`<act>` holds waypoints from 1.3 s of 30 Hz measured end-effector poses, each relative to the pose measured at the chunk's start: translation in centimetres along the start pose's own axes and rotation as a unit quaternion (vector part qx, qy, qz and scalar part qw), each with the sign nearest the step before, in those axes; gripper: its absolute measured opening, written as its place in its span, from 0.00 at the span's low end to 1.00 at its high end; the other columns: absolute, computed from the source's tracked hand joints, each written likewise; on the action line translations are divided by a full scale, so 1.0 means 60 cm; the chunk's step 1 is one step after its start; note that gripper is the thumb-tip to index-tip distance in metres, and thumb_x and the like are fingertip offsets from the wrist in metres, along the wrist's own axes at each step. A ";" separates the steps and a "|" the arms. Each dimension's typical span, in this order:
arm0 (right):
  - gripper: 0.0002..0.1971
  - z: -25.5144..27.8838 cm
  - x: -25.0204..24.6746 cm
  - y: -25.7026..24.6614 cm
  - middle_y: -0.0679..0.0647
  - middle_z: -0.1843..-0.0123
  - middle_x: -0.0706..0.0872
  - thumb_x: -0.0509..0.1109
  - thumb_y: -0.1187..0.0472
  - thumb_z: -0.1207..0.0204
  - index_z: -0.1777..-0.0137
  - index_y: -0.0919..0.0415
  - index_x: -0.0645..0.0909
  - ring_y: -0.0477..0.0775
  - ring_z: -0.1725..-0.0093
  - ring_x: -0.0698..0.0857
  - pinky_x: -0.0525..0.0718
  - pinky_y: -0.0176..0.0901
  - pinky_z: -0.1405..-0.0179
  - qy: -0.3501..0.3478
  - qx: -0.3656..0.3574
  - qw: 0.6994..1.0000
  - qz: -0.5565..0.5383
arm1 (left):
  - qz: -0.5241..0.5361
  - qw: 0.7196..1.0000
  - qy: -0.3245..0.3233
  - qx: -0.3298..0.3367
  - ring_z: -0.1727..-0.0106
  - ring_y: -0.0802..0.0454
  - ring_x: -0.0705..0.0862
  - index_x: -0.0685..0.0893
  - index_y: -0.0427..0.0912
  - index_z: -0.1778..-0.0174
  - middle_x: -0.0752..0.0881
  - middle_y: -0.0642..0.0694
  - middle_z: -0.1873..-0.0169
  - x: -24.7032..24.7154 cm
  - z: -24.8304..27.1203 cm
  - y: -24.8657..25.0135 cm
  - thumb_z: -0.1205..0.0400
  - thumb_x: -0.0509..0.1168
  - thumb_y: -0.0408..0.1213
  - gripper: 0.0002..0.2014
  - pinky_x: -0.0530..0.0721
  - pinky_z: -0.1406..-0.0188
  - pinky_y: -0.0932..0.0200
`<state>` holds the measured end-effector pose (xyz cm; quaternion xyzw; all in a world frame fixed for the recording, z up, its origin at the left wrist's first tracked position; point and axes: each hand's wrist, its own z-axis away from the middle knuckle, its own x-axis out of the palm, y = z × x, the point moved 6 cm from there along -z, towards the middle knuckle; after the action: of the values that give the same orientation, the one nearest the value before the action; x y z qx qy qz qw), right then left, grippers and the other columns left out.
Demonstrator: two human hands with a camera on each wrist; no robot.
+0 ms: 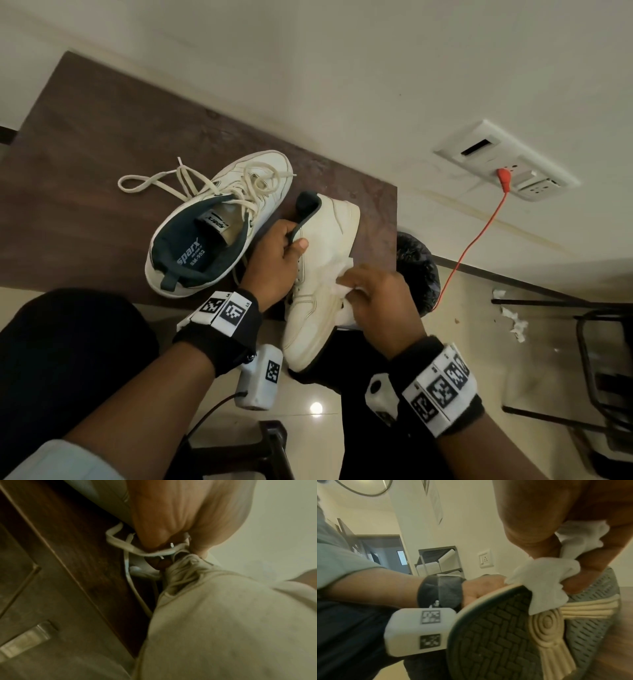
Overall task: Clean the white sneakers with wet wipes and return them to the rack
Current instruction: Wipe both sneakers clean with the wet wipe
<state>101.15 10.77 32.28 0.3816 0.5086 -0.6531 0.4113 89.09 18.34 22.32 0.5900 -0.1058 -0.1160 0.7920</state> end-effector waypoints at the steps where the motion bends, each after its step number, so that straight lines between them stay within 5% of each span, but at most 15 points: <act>1: 0.10 0.014 -0.001 -0.005 0.53 0.53 0.90 0.73 0.74 0.31 0.54 0.62 0.90 0.51 0.53 0.87 0.84 0.43 0.48 0.007 -0.016 1.000 -0.005 | 0.014 1.000 0.004 -0.008 0.46 0.52 0.85 0.78 0.42 0.44 0.87 0.47 0.49 -0.001 0.001 -0.001 0.16 0.61 0.33 0.07 0.81 0.44 0.56; 4: 0.10 0.053 0.008 -0.030 0.53 0.54 0.90 0.73 0.73 0.32 0.55 0.61 0.89 0.49 0.56 0.88 0.84 0.36 0.52 -0.006 -0.072 0.997 -0.009 | 0.036 0.999 0.018 -0.020 0.49 0.54 0.85 0.78 0.41 0.43 0.87 0.47 0.49 -0.002 0.002 -0.002 0.17 0.62 0.32 0.07 0.82 0.46 0.59; 7: 0.09 0.071 0.021 -0.045 0.54 0.55 0.89 0.70 0.69 0.31 0.55 0.61 0.89 0.50 0.58 0.87 0.85 0.38 0.57 -0.022 -0.087 0.996 -0.003 | 0.044 0.998 0.029 -0.022 0.53 0.64 0.83 0.78 0.43 0.43 0.85 0.51 0.52 -0.003 0.004 0.000 0.16 0.62 0.32 0.08 0.79 0.53 0.69; 9: 0.08 0.059 0.019 -0.040 0.55 0.57 0.88 0.72 0.70 0.33 0.56 0.62 0.89 0.53 0.61 0.88 0.85 0.38 0.58 0.008 -0.071 0.997 0.012 | 0.052 0.998 0.033 -0.021 0.55 0.64 0.83 0.78 0.43 0.43 0.86 0.50 0.53 -0.002 0.005 0.000 0.16 0.62 0.32 0.07 0.80 0.53 0.67; 14: 0.10 -0.017 0.006 -0.010 0.57 0.51 0.88 0.70 0.72 0.28 0.49 0.64 0.89 0.56 0.53 0.86 0.77 0.36 0.53 0.041 0.020 0.999 0.022 | 0.066 0.997 0.041 -0.017 0.54 0.62 0.85 0.79 0.43 0.45 0.87 0.51 0.54 -0.001 0.004 0.002 0.17 0.62 0.31 0.06 0.81 0.53 0.67; 19: 0.11 -0.024 0.008 -0.019 0.57 0.48 0.88 0.69 0.72 0.26 0.47 0.64 0.88 0.55 0.49 0.86 0.81 0.42 0.46 -0.011 -0.003 0.999 0.049 | 0.076 0.995 0.059 -0.018 0.50 0.57 0.86 0.78 0.44 0.44 0.88 0.48 0.51 -0.002 -0.001 -0.001 0.17 0.64 0.33 0.07 0.83 0.49 0.62; 23: 0.14 0.046 0.004 -0.042 0.55 0.56 0.89 0.75 0.78 0.36 0.54 0.63 0.90 0.53 0.59 0.88 0.87 0.43 0.58 0.003 -0.077 0.996 0.042 | 0.055 0.997 0.062 0.002 0.54 0.67 0.84 0.78 0.44 0.45 0.86 0.55 0.56 0.003 -0.002 0.004 0.18 0.64 0.33 0.07 0.79 0.58 0.77; 26: 0.11 0.081 0.021 -0.055 0.56 0.57 0.88 0.71 0.74 0.34 0.55 0.63 0.89 0.55 0.60 0.88 0.88 0.47 0.63 -0.010 -0.097 0.995 0.021 | 0.053 0.996 0.075 0.000 0.56 0.67 0.83 0.78 0.43 0.45 0.85 0.54 0.55 0.002 -0.003 0.003 0.17 0.63 0.33 0.06 0.78 0.63 0.81; 34: 0.10 -0.008 -0.013 -0.013 0.58 0.60 0.89 0.75 0.75 0.35 0.56 0.65 0.90 0.59 0.64 0.87 0.77 0.36 0.58 0.097 0.003 0.994 0.048 | 0.079 0.995 0.066 -0.015 0.45 0.59 0.83 0.75 0.41 0.37 0.85 0.49 0.45 -0.005 -0.007 0.000 0.16 0.62 0.33 0.12 0.81 0.38 0.55; 39: 0.11 -0.049 -0.026 0.016 0.59 0.55 0.90 0.70 0.74 0.30 0.51 0.65 0.89 0.61 0.57 0.87 0.74 0.36 0.57 0.088 0.036 0.993 0.062 | -0.076 0.995 -0.036 0.045 0.28 0.54 0.70 0.65 0.54 0.24 0.77 0.51 0.31 0.001 0.007 0.002 0.20 0.66 0.36 0.29 0.70 0.29 0.52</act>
<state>102.84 13.77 32.83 0.4832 0.4947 -0.6075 0.3908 89.03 18.01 22.57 0.6271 -0.0944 -0.1923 0.7489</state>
